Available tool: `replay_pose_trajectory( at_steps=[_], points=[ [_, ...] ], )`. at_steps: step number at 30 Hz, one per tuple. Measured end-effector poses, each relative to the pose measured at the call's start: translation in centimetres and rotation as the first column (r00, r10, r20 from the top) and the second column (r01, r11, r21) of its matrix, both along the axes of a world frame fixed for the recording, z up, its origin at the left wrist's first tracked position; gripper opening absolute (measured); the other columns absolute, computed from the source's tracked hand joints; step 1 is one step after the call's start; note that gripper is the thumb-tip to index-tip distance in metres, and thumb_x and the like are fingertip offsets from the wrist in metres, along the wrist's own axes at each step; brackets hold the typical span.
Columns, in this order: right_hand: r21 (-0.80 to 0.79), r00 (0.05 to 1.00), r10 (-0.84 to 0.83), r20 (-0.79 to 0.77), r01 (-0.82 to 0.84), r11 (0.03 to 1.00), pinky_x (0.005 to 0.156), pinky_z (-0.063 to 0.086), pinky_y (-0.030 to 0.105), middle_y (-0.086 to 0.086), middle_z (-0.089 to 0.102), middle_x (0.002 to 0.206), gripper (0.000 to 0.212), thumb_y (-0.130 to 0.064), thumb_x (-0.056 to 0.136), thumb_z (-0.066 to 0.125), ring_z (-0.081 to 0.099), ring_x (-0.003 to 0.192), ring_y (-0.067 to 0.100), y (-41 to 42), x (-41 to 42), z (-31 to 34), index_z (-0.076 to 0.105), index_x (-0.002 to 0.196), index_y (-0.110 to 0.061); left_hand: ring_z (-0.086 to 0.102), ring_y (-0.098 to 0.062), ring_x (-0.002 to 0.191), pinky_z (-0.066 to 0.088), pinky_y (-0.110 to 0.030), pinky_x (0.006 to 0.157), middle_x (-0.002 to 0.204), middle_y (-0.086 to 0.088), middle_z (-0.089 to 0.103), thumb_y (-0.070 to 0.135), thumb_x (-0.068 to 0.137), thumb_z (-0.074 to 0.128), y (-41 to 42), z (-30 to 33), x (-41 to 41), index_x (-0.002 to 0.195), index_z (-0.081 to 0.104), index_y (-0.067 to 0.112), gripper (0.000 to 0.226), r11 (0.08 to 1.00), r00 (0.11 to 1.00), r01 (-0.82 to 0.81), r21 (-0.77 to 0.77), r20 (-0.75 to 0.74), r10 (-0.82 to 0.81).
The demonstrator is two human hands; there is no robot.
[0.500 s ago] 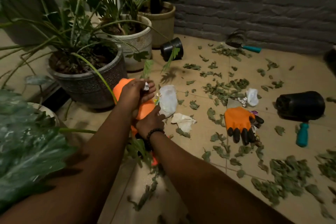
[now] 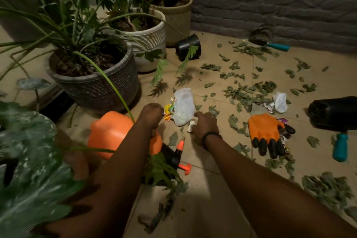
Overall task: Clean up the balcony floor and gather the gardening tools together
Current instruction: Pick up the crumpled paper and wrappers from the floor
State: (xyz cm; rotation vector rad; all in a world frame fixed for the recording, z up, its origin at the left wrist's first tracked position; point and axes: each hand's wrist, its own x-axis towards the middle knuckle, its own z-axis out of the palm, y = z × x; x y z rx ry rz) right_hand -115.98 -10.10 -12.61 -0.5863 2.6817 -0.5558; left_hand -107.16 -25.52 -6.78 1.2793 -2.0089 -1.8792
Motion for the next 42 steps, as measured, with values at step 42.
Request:
replay_pose_trajectory(
  at_steps=[42],
  points=[
    [-0.737, 0.649, 0.408, 0.642, 0.375, 0.563, 0.057, 0.052, 0.024, 0.012, 0.070, 0.096, 0.022, -0.007, 0.094, 0.057, 0.065, 0.073, 0.018, -2.3, -1.5, 8.3, 0.064, 0.115, -0.004, 0.067, -0.031, 0.099, 0.057, -0.045, 0.085, 0.113, -0.018, 0.070, 0.049, 0.106, 0.027, 0.8, 1.8, -3.5, 0.118, 0.063, 0.005, 0.058, 0.967, 0.994, -0.028, 0.254, -0.096, 0.053]
  ],
)
